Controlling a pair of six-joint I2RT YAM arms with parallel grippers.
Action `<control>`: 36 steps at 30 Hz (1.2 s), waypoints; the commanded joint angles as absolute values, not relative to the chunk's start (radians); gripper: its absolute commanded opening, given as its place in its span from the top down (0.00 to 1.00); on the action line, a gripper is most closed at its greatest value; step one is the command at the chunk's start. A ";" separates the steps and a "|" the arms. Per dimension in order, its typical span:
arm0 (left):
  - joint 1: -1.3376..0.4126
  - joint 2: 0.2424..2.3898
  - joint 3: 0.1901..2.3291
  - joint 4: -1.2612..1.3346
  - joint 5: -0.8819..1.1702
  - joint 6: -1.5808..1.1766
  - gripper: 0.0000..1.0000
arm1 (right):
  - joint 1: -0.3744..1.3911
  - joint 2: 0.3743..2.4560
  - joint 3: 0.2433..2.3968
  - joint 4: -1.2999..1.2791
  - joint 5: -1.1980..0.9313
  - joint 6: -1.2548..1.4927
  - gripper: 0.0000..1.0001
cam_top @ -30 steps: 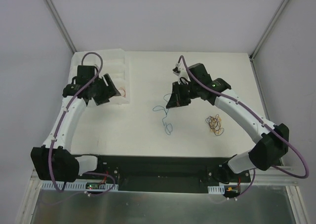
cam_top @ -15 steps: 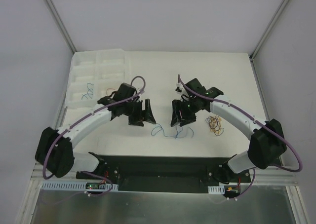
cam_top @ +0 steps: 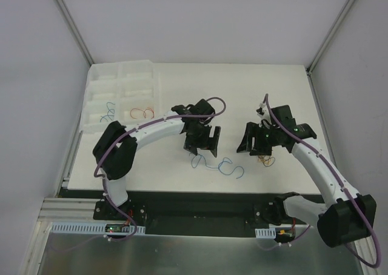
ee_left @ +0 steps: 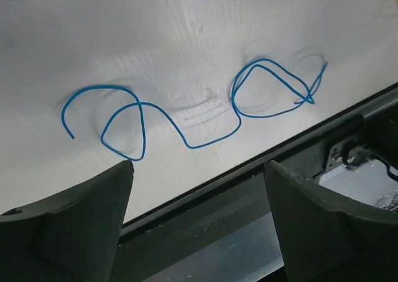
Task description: Untangle the cables
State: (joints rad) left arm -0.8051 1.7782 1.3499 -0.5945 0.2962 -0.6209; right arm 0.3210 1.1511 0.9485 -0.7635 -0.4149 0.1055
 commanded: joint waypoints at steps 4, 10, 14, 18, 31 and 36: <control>-0.857 1.950 1.473 -0.770 0.360 -0.609 0.16 | 0.245 1.026 0.792 -0.752 -0.485 0.095 0.34; -0.868 1.795 1.450 -0.747 0.210 -0.572 0.12 | 0.245 1.109 0.689 -0.658 -0.595 0.132 0.55; -0.865 1.691 1.382 -0.721 0.143 -0.606 0.01 | 0.255 1.198 0.675 -0.597 -0.626 0.149 0.68; -0.836 1.672 1.246 -0.657 0.195 -0.658 0.01 | 0.271 1.314 0.664 -0.511 -0.609 0.184 0.73; -0.831 1.830 1.085 -0.170 0.443 -0.661 0.05 | 0.408 1.554 0.724 -0.341 -0.637 0.291 0.80; -0.838 1.881 1.115 -0.153 0.488 -0.653 0.18 | 0.419 1.618 0.761 -0.304 -0.664 0.324 0.87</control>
State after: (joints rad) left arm -0.8303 1.8286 1.1053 -0.2245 0.4397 -0.6685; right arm 0.4076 1.5814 0.7105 -0.3622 -0.6235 0.2775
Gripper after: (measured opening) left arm 0.857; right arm 0.152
